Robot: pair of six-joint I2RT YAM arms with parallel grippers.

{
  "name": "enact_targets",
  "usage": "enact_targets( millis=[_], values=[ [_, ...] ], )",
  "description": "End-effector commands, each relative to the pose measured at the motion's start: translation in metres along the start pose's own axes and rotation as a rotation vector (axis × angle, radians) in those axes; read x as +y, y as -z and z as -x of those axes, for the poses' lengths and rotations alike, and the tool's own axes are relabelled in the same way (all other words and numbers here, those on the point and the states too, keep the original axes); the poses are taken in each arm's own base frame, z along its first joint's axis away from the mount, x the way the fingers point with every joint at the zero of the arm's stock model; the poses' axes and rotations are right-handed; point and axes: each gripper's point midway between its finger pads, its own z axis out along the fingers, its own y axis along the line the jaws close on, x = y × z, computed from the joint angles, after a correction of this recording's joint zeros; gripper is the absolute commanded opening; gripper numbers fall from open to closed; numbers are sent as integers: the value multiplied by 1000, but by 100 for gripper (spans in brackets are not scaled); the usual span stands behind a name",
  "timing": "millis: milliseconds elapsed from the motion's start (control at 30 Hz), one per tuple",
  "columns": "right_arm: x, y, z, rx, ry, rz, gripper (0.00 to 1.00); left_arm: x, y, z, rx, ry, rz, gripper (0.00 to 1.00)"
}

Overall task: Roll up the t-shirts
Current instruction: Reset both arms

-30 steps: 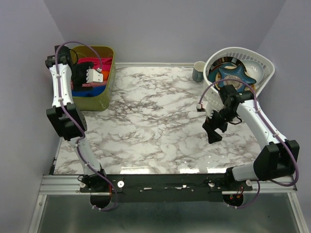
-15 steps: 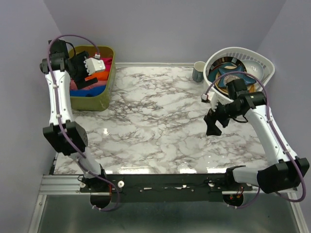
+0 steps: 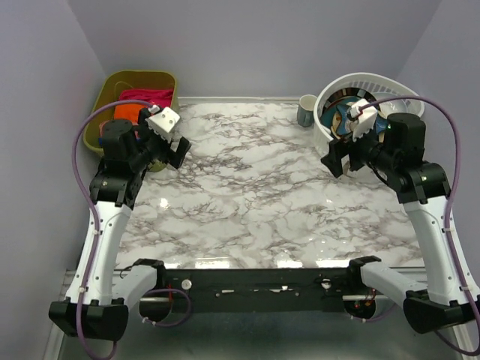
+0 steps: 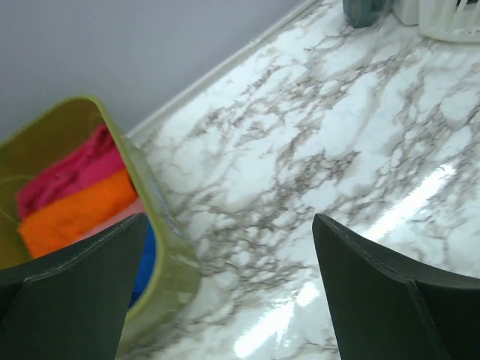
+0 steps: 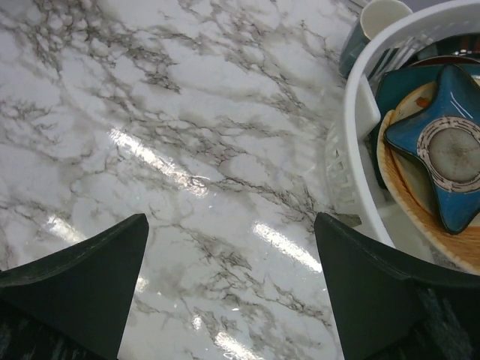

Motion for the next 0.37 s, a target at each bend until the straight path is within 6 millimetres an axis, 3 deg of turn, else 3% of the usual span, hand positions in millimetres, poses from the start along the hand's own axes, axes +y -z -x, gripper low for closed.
enact_targets(
  millis=[0, 167, 333],
  values=[
    [-18, -1, 1, -40, -105, -129, 100, -11, -16, -14, 32, 370, 14, 99],
    [-5, 2, -17, -28, -117, -87, 100, -22, -16, -32, 57, 360, -10, 99],
    [8, 5, -23, -48, -108, -37, 100, -33, -19, -39, 79, 324, -82, 99]
  ],
)
